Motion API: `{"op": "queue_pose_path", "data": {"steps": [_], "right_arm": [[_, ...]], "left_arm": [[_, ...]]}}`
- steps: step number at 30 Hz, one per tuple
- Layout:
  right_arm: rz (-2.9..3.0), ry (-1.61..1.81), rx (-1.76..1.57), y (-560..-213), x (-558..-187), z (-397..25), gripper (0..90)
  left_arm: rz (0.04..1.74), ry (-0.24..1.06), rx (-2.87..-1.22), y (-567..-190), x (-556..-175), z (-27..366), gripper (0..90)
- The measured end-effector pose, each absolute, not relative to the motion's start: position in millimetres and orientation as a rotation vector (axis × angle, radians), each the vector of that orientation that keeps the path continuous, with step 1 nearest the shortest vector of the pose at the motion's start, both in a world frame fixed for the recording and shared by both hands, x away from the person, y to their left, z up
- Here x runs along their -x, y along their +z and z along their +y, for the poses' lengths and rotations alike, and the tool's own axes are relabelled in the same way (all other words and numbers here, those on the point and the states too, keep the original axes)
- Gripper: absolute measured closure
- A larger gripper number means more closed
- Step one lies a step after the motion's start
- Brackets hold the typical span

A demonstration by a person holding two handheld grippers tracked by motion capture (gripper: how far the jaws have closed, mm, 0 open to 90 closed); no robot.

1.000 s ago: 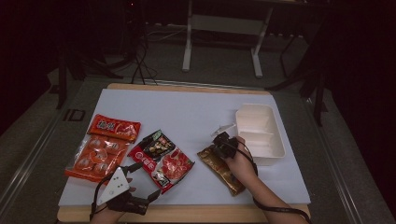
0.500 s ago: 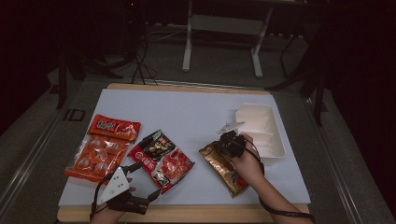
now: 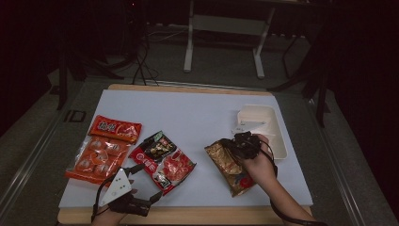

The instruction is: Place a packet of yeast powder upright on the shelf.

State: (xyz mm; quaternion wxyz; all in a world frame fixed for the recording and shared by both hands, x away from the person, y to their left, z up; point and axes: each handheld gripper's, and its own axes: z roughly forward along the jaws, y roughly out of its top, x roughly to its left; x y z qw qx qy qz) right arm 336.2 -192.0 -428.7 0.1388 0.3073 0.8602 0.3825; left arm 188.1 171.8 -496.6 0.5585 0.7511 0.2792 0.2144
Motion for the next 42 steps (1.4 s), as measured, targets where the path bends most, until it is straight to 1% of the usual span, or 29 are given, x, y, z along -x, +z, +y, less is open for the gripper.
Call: {"op": "queue_pose_path", "data": {"steps": [16, 32, 34, 42], "right_arm": [[2.424, 1.322, -0.831, -385.2, -320.0, -194.7, 89.8], [2.378, 1.432, -0.772, -356.8, -327.9, -186.3, 89.9], [2.366, 1.461, -0.750, -347.5, -333.3, -188.2, 89.9], [2.322, 1.460, -0.769, -329.2, -351.4, -200.7, 89.8]], "left_arm": [[0.667, 0.507, -1.774, -497.8, -189.5, 172.4, 0.1], [0.676, 0.507, -1.773, -498.7, -189.3, 174.0, 0.1], [0.676, 0.505, -1.774, -499.0, -189.6, 173.7, 0.1], [0.688, 0.502, -1.769, -499.6, -190.5, 174.1, 0.1]]}}
